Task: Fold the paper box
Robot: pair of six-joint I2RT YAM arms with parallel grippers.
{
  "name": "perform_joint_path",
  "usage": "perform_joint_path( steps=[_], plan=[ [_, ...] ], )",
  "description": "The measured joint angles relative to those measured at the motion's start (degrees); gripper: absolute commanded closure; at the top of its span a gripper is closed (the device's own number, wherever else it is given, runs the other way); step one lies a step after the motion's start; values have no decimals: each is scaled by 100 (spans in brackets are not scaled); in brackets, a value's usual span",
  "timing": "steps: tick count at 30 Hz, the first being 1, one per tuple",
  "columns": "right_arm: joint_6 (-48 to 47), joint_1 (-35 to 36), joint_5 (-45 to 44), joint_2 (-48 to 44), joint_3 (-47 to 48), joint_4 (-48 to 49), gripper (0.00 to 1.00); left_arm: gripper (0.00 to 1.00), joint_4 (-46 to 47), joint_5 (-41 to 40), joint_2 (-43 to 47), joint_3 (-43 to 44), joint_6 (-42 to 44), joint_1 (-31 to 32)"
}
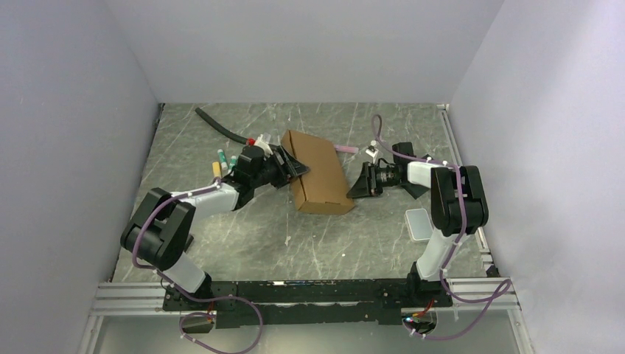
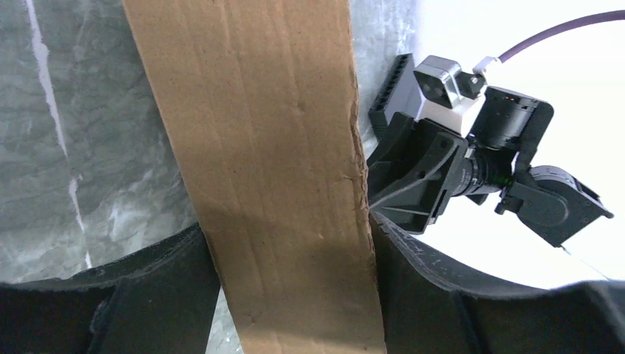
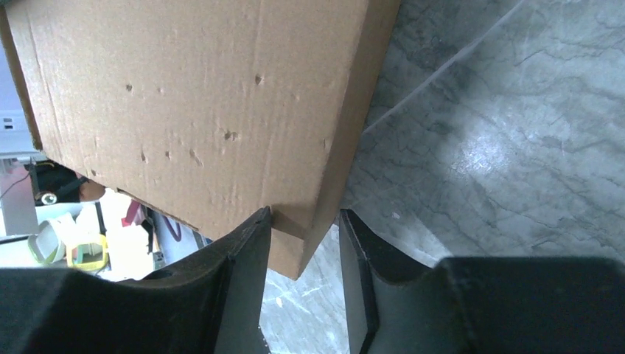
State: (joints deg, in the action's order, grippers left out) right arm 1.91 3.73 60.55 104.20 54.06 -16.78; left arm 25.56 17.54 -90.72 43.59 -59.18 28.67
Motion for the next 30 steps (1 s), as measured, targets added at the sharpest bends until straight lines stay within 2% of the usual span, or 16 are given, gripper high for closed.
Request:
perform_joint_path(
  steps=[1,6,10,13,17,22,26,30],
  plan=[
    [-46,20,-7,0,0,-22,52,37,-166,-24,-2,59,57,2],
    [-192,44,-79,2,0,-122,31,49,-844,-48,20,435,367,17],
    [-411,39,-92,0,85,-457,13,52,-1585,-160,247,774,883,48],
    [-691,-37,-90,-70,271,-785,6,53,-2424,-413,535,1193,1528,59],
    [-1137,-348,-103,-516,402,-1198,4,58,-3727,-852,761,2116,2699,57],
    [-1539,-861,-131,-1158,511,-1462,4,61,-5344,-1309,671,3729,4072,149],
    [-1661,-1036,-181,-1473,511,-1521,4,64,-6122,-1884,389,4859,5099,699],
    [-1729,-1102,-195,-1593,511,-1580,4,64,-6520,-2758,-57,5165,5882,1670]
  ],
)
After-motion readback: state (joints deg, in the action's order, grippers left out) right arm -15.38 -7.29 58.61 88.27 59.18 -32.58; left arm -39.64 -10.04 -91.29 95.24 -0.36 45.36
